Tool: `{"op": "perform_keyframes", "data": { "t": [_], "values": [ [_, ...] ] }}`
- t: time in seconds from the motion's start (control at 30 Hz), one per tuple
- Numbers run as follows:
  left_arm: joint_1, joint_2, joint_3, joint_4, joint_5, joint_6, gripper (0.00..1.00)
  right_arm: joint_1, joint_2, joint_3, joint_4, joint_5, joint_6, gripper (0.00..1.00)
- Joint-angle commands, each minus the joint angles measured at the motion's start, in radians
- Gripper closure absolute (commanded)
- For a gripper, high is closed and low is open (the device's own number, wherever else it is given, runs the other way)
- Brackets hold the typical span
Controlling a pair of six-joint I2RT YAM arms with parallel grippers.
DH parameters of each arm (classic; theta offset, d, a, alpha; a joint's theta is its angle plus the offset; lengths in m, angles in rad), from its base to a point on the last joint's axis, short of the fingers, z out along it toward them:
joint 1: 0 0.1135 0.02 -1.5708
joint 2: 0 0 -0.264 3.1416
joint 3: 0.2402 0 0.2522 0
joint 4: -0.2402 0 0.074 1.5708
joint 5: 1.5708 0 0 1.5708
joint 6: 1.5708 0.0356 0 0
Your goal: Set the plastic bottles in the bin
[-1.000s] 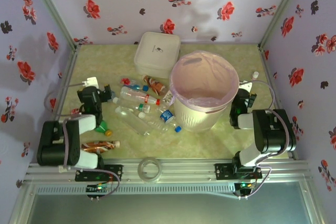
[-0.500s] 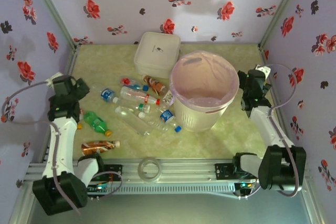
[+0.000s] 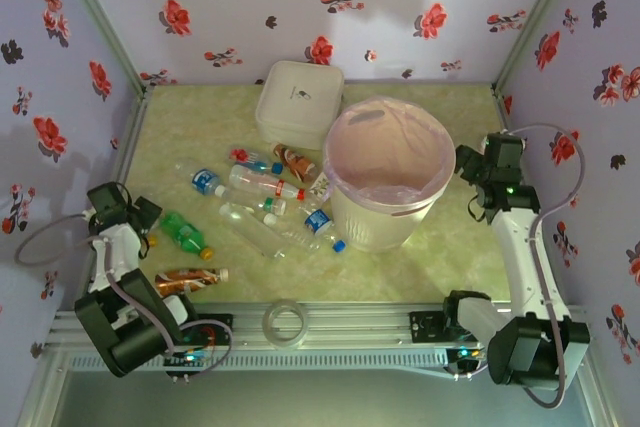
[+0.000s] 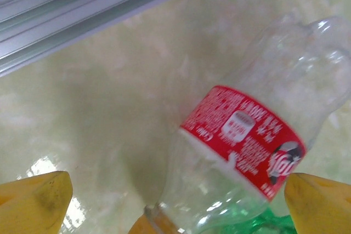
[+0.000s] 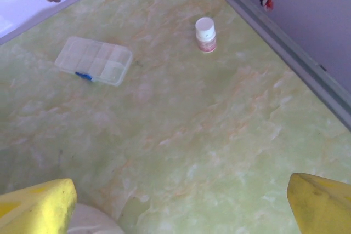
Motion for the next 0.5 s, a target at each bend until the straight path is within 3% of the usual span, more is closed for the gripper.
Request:
{"op": "perform_keyframes", "data": {
  "t": [0.0,0.47],
  "values": [
    [0.004,0.043,0.004,0.066,0.042,0.018,0.02,-0.005,-0.036,0.022,-0.062,-0.068,0.019,0.01],
    [0.004,0.231,0.046,0.178,0.080,0.043,0.09,-0.010,-0.153,0.115,-0.123,-0.208,0.030,0.01]
  ]
}}
